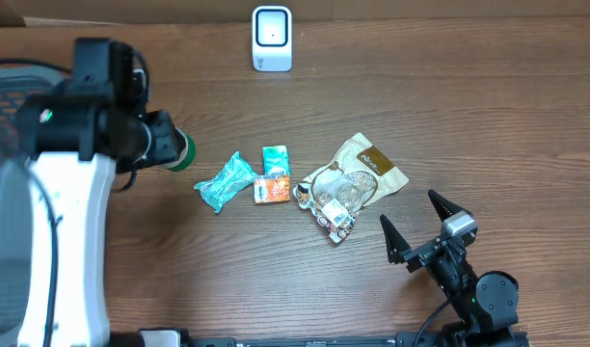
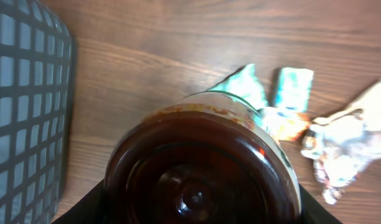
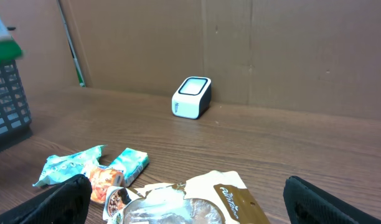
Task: Scan the item barcode
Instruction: 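Lower the brown jar onto the table beside the wipes and release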
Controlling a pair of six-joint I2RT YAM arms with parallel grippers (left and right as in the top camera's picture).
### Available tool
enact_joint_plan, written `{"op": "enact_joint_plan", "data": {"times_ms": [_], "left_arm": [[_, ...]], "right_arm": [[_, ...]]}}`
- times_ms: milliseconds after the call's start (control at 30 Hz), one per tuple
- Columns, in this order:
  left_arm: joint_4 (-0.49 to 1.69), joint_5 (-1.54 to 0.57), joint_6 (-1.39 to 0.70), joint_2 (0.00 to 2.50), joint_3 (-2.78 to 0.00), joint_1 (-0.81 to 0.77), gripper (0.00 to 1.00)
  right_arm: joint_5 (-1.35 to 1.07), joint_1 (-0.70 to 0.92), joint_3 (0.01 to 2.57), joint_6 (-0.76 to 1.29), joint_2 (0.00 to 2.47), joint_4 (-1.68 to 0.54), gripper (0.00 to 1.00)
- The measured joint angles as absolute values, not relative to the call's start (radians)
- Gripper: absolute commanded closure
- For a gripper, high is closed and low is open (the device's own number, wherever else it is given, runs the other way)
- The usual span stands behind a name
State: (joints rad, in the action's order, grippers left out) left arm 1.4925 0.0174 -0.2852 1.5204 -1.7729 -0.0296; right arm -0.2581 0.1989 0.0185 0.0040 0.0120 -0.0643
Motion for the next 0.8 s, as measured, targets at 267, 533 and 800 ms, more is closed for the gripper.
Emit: {"op": "enact_joint_plan", "data": {"times_ms": [267, 533, 800], "left_arm": [[1.406, 0.043, -0.269, 1.750, -1.736, -0.031, 0.73], [1.273, 0.046, -0.252, 1.951, -1.734, -0.031, 0.75], [1.267, 0.050, -0.252, 2.068, -1.734, -0.049, 0.70]], "right_arm": [[-0.258, 0.199, 0.019, 0.004, 0.012, -0.064, 0.00], [-0.258, 0.199, 0.019, 0.004, 0.012, -0.064, 0.00], [-0.258, 0.199, 0.019, 0.004, 0.012, -0.064, 0.00]]}}
